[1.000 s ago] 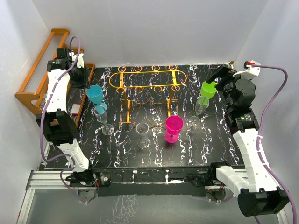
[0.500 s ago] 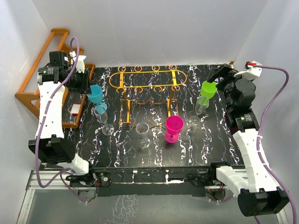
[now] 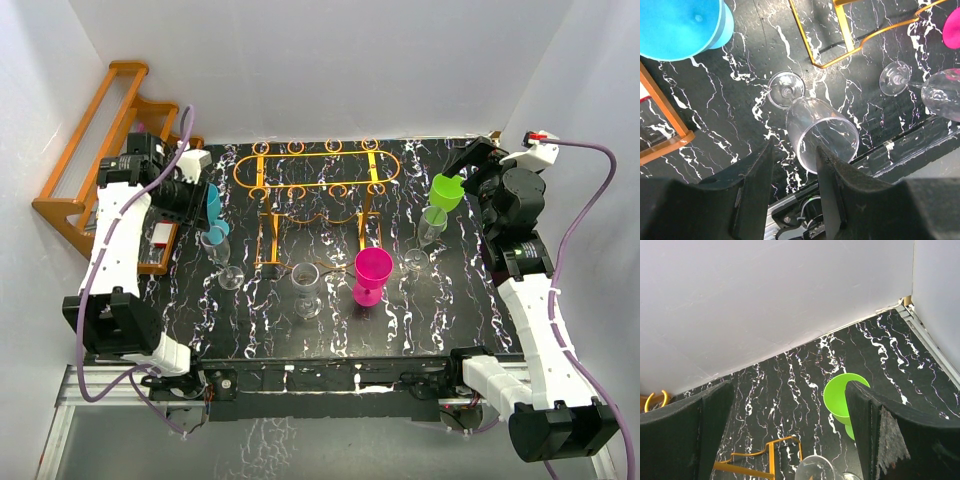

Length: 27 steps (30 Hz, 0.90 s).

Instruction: Place the wine glass upside down on the wine glass rack

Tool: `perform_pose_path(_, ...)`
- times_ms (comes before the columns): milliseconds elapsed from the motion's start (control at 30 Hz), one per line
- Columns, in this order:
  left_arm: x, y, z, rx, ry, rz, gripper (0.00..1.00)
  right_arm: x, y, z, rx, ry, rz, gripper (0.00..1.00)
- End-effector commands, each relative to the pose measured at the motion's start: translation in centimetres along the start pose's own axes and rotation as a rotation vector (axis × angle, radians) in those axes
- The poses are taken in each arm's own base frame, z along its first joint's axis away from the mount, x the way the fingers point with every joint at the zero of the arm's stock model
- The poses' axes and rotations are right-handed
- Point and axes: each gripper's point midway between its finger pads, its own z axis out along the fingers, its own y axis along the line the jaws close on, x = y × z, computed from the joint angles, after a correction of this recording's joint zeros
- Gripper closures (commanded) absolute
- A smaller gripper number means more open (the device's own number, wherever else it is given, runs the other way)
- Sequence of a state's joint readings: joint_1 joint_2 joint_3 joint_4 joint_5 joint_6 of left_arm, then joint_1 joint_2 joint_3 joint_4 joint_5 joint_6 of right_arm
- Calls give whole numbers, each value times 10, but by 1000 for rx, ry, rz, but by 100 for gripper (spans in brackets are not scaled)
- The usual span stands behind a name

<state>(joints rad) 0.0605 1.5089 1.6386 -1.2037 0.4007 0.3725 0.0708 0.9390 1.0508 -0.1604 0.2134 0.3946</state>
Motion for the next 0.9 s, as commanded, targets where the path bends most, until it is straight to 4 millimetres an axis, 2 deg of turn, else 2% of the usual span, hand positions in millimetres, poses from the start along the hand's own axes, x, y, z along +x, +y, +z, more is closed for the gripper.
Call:
perform_pose_path(0, 4, -14, -4, 32, -18, 52, 62, -22, 7, -3, -16, -61, 19, 2)
perform_pose_path(133, 10, -9, 6, 5, 7, 53, 63, -20, 7, -3, -17, -56, 20, 2)
perform_pose_path(233, 13, -6, 12, -16, 24, 58, 68, -20, 7, -3, -18, -55, 22, 2)
perform_pose_path(267, 14, -5, 14, -22, 27, 59, 71, -20, 7, -3, -18, -55, 22, 2)
perform_pose_path(333, 14, -4, 16, -40, 32, 65, 94, -20, 7, -3, -18, -57, 22, 2)
perform_pose_path(367, 13, -3, 16, -56, 34, 72, 100, -22, 7, -4, -18, -60, 23, 2)
perform_pose_path(433, 8, -2, 8, -92, 31, 100, 100, -24, 7, -5, -16, -66, 22, 2)
perform_pose_path(533, -15, -3, -35, -187, -43, 184, 100, -31, 8, -7, -16, -79, 21, 2)
perform_pose_path(600, -32, -4, -78, -269, -100, 263, 100, -39, 11, -9, -20, -92, 26, 2)
perform_pose_path(733, -45, -2, -152, -445, -180, 394, 100, -52, 15, -13, -28, -121, 44, 2)
perform_pose_path(800, -52, -2, -179, -517, -239, 441, 100, -57, 17, -13, -32, -128, 48, 2)
perform_pose_path(867, -67, -1, -203, -595, -331, 457, 100, -60, 17, -10, -25, -135, 46, 2)
